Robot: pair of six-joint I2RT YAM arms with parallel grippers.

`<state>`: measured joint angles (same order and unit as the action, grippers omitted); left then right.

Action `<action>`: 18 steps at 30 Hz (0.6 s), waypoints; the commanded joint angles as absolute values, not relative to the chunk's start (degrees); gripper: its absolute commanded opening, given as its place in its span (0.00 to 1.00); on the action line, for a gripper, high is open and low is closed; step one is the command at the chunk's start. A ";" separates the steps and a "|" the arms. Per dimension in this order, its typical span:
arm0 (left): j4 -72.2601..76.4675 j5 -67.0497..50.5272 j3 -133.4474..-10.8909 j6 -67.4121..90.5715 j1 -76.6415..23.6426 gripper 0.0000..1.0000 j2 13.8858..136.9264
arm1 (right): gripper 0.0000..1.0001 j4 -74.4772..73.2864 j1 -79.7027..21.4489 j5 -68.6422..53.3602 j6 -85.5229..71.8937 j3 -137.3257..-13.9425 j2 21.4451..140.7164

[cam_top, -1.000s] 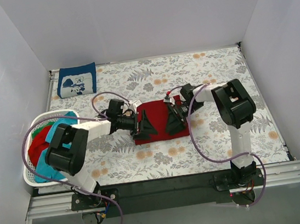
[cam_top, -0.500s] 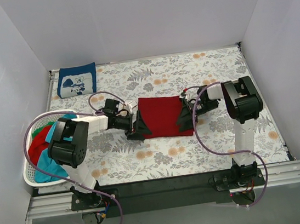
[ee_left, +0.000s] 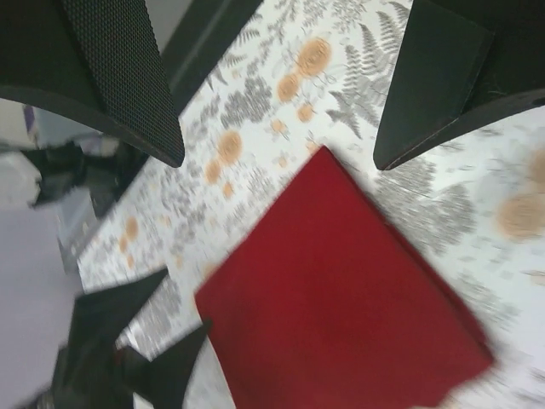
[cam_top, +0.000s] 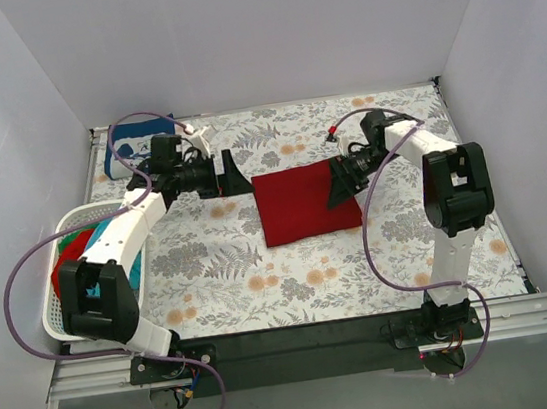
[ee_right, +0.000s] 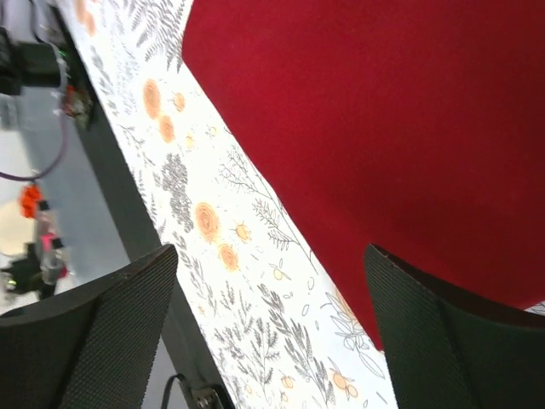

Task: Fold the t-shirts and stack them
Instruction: Fold the tshirt

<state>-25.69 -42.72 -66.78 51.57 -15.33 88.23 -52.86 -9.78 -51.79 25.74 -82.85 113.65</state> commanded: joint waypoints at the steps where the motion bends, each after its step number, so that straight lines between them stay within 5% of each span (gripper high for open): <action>1: -27.16 -29.75 -70.04 54.57 -12.41 0.94 84.73 | 0.93 -53.01 -13.61 -44.66 26.74 -86.90 110.40; 10: -34.96 -26.28 -78.57 54.58 -5.99 0.94 86.83 | 0.55 -42.11 -32.06 -23.65 21.89 -96.24 108.99; 18: -42.45 -27.87 -83.93 54.05 -0.09 0.94 92.28 | 0.53 -40.70 -46.22 -12.93 21.97 -94.57 109.78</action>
